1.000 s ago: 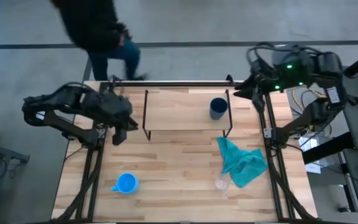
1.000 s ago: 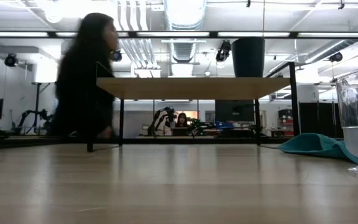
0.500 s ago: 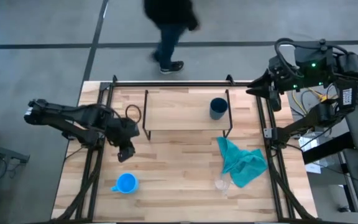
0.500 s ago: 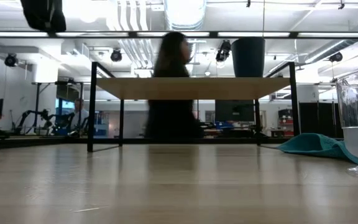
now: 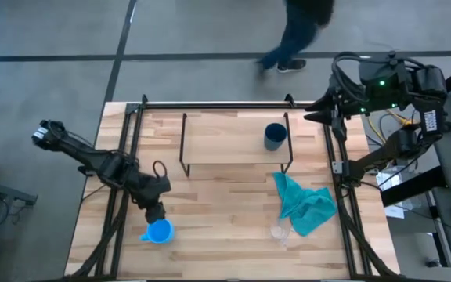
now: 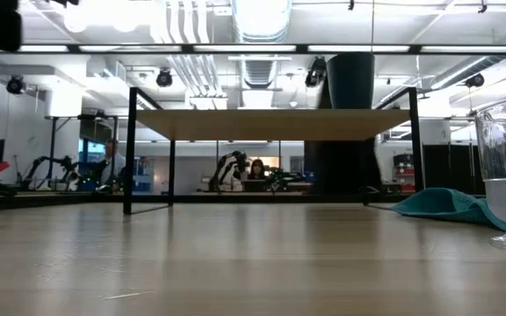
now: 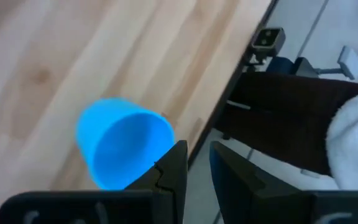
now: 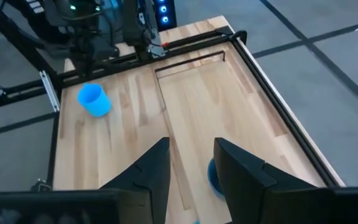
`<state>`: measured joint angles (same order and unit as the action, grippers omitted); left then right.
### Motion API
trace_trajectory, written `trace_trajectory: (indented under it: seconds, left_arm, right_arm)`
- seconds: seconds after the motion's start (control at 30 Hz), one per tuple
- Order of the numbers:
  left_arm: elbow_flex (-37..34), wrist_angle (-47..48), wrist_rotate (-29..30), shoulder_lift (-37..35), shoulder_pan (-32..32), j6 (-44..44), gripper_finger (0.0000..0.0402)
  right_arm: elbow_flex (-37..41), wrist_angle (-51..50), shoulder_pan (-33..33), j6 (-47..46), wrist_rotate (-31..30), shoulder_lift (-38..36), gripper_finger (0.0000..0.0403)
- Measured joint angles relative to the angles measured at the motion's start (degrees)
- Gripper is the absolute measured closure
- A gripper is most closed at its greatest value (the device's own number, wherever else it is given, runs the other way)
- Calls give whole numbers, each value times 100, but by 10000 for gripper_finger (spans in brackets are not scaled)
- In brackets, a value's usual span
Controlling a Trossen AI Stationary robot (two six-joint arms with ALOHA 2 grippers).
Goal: Stack small to large cups/mugs on shelf
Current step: Put the light blue mug on the shelf
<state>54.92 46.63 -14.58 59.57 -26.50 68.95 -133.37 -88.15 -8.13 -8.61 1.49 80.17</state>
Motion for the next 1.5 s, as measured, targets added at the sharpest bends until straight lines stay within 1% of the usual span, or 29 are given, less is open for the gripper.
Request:
trace_trajectory:
  seconds: [0.1,0.23,0.43,0.6,0.73,0.9,1.2,1.5]
  left_arm:
    - [1,-222,11,193,-227,122,346]
    - [6,-217,14,553,-402,52,346]
    - [-26,497,18,1104,-560,-403,346]
    - [-20,592,55,1434,-560,-1061,346]
    - [-20,831,165,1603,-560,-1367,346]
    - [-20,1093,225,1583,-558,-1479,346]
    - [91,1097,813,1202,-549,-1484,346]
    - [-46,1098,810,1252,-549,-1541,346]
  right_arm:
    - [6,-37,1,30,-1,52,282]
    - [15,-39,1,32,1,102,286]
    - [56,-50,-1,114,1,150,289]
    - [56,-52,1,83,1,150,287]
    - [56,-52,-1,23,1,150,291]
    - [58,-48,1,7,1,150,289]
    - [65,-40,0,6,2,150,293]
    - [71,-39,1,6,1,148,296]
